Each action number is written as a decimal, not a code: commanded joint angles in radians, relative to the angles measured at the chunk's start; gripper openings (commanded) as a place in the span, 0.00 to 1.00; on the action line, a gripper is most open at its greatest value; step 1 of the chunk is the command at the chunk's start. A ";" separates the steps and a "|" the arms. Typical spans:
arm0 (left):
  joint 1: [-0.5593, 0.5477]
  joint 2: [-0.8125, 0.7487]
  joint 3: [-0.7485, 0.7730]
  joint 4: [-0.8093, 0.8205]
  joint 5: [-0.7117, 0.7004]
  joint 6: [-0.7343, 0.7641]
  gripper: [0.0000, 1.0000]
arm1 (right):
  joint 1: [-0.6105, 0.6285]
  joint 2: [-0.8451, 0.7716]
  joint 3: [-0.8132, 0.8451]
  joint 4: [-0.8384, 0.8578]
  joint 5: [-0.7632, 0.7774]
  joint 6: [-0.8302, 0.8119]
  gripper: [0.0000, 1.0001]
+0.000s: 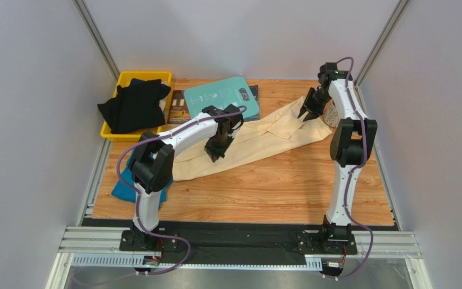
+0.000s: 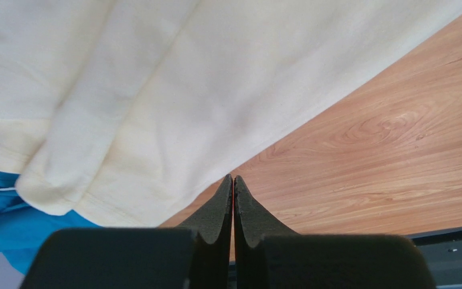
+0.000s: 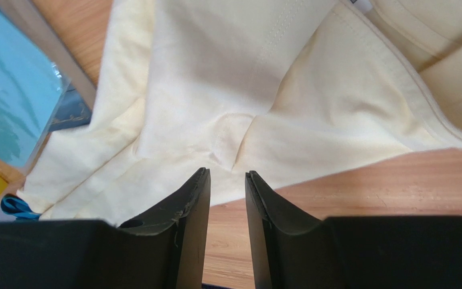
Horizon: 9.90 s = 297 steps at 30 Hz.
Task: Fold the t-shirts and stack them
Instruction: Rotate the tshirt 60 degrees, then grab the bottom of the folded rectangular tshirt with both arms
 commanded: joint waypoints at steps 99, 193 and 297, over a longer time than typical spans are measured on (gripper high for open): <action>0.041 0.060 -0.186 0.185 0.186 0.044 0.00 | 0.150 0.018 -0.301 0.173 -0.108 -0.033 0.40; 0.117 0.017 0.193 -0.010 0.206 0.056 0.30 | -0.020 -0.141 -0.243 0.056 -0.095 0.042 0.42; 0.035 0.098 -0.466 0.360 0.927 -0.102 0.00 | 0.457 -0.797 -1.674 0.649 -0.361 0.211 0.31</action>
